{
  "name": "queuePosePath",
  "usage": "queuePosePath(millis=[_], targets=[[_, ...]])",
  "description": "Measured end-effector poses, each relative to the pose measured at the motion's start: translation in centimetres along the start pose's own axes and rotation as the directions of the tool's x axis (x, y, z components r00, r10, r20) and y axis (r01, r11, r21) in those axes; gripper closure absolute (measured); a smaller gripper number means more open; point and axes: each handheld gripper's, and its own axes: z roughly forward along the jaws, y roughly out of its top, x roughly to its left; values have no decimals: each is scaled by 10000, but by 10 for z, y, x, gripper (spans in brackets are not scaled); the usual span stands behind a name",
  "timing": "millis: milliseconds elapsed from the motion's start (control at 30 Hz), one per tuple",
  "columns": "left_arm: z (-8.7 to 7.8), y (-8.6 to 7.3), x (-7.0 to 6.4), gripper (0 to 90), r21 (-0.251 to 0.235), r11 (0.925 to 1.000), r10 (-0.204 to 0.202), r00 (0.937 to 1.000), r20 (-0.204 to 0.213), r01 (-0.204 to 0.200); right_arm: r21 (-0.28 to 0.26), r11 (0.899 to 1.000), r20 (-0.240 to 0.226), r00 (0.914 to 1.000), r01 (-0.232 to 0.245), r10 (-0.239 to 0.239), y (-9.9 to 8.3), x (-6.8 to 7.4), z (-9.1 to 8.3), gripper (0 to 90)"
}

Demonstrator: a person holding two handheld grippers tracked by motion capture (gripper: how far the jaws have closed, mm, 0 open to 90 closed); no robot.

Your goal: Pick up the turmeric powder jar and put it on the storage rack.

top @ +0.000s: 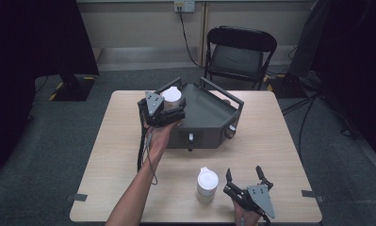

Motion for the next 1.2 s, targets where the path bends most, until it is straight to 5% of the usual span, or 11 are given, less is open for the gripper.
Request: queuePosePath(millis=[767,1200], targets=[[-36,1,5,0,-569,9983,-123,9998,169,132,0,10000,11,10000,5,-5,0,0,0,4],[-61,-20,0,0,-1020,9945,-185,9992,343,219,8,10000,38,10000,9,-9,0,1,0,4]])
